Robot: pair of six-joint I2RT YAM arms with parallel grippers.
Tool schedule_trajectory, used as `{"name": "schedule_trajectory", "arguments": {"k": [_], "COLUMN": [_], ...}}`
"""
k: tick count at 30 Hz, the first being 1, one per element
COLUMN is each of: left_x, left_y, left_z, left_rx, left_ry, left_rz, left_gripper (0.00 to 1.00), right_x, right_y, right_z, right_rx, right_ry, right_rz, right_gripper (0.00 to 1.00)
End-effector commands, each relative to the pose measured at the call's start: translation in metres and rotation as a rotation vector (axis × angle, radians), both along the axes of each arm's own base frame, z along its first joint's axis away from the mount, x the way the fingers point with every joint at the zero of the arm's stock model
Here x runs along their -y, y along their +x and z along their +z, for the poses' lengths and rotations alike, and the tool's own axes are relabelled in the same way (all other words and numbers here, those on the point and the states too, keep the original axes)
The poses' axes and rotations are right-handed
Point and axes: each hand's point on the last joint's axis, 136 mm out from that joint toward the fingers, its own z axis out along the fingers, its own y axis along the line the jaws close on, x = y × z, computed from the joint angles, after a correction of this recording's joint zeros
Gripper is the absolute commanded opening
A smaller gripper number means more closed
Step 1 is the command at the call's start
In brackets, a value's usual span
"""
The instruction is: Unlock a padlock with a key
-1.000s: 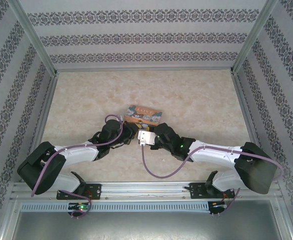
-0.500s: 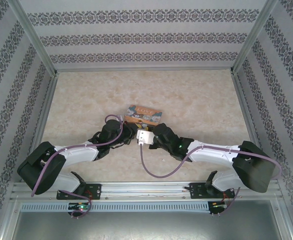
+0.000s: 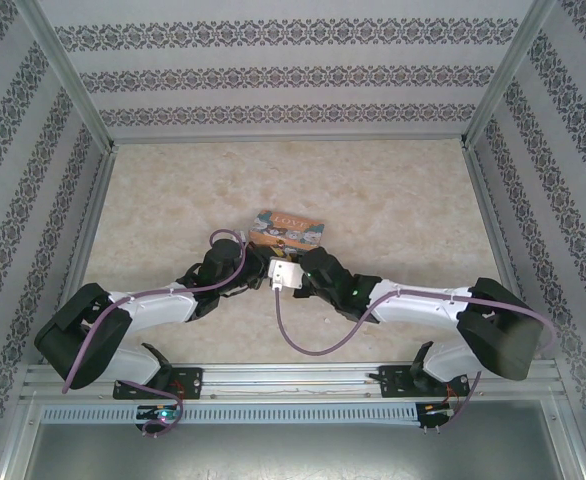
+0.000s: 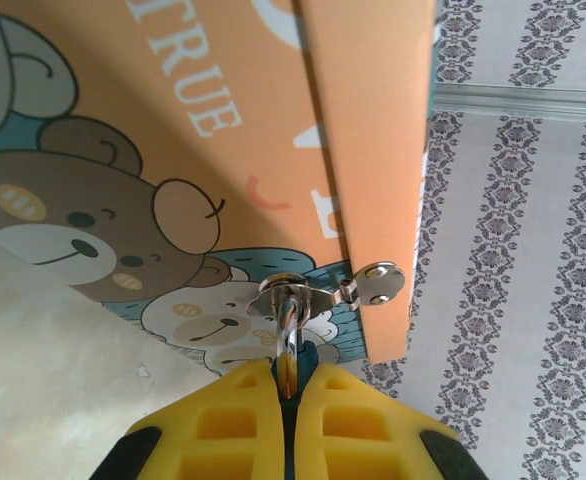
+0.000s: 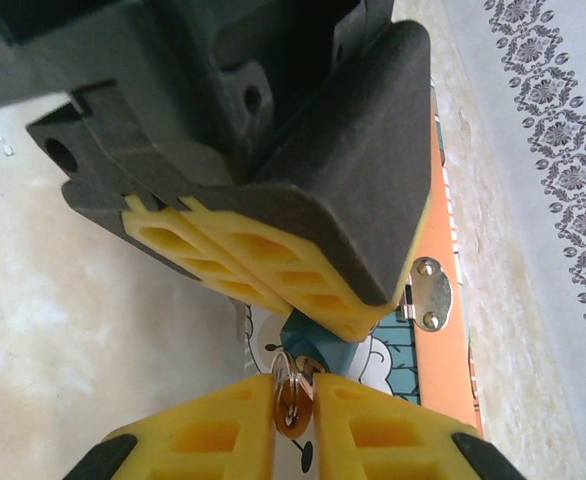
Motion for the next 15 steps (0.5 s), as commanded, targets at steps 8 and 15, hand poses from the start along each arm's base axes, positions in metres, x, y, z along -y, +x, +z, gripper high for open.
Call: {"name": "schedule_trajectory", "arguments": {"k": [8, 15], "left_x": [0.0136, 0.0155], "left_y": [0.0042, 0.0045], "left_z": [0.0246, 0.0236], "left_rx": [0.060, 0.058], "left_ry": [-0.067, -0.070], "left_rz": [-0.026, -0.033], "left_gripper": [0.00, 0.00], "right_x": [-0.0028, -0.0032], "right_y": [0.0099, 0.0109], "right_z": [0.0128, 0.0130], "right_rx": [0.023, 0.017], "right_ry": [0.065, 0.086], "right_rz": [-0.074, -0.089], "right_gripper": [0.01, 0.00]}}
